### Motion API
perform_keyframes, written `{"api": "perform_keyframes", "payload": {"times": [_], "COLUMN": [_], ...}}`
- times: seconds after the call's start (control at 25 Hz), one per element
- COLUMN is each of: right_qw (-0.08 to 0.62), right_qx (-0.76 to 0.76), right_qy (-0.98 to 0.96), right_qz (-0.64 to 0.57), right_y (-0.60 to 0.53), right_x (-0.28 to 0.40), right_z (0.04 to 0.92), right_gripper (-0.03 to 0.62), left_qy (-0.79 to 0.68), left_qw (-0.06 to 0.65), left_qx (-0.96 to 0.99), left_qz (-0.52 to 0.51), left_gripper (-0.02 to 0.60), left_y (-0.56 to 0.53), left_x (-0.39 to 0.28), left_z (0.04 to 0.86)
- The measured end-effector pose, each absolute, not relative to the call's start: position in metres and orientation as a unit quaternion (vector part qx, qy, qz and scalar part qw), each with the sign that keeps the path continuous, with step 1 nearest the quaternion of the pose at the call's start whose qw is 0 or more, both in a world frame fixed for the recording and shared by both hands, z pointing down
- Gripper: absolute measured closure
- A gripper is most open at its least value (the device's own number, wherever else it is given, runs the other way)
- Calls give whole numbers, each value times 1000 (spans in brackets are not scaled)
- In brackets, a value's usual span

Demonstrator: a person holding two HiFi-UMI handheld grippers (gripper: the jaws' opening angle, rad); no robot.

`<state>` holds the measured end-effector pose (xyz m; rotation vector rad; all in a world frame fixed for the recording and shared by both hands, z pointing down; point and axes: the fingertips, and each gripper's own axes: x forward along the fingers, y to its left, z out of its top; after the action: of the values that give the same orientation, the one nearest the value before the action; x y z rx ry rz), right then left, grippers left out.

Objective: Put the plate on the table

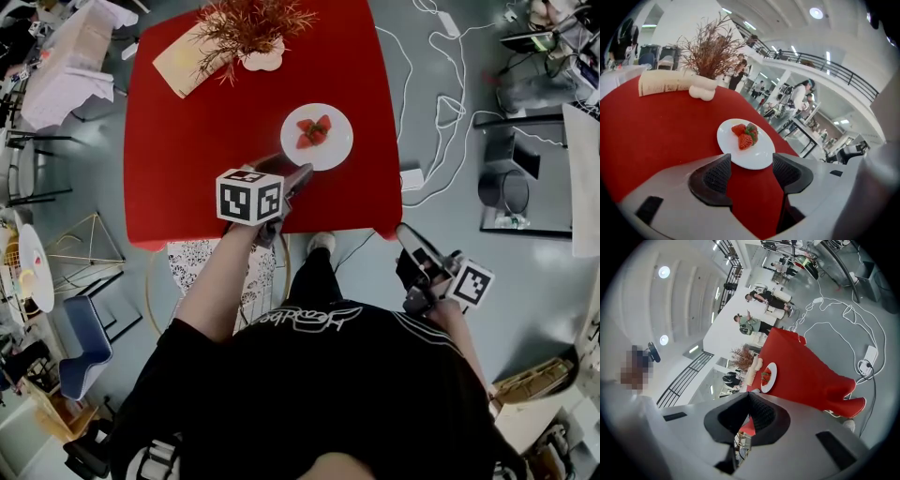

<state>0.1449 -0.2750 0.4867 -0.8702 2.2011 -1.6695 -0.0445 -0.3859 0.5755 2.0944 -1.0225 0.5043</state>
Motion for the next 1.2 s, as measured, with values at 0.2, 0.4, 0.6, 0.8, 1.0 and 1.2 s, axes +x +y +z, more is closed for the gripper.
{"api": "perform_keyframes", "payload": {"times": [0.2, 0.4, 0.6, 0.8, 1.0, 1.2], "right_qw": [119, 110, 101, 100, 107, 133], "right_qx": [-296, -292, -291, -276, -252, -232], "right_qy": [757, 768, 801, 831, 855, 867], "right_qz": [-570, -559, -514, -472, -440, -420], "right_y": [-275, -275, -279, -263, -221, -164], "right_x": [142, 139, 136, 126, 116, 121], "right_z": [484, 478, 463, 435, 405, 375], "right_gripper": [586, 586, 586, 586, 586, 586], "left_qy": [-388, -395, -398, -336, -290, -274], "left_qw": [340, 339, 317, 282, 264, 310], "left_qx": [825, 824, 843, 894, 919, 910], "left_qz": [229, 225, 174, 94, 37, -42], "left_gripper": [313, 313, 424, 565, 574, 574], "left_y": [-381, -374, -360, -312, -238, -163], "left_x": [-44, -49, -45, -14, 6, 18], "left_z": [573, 566, 527, 459, 403, 368]}}
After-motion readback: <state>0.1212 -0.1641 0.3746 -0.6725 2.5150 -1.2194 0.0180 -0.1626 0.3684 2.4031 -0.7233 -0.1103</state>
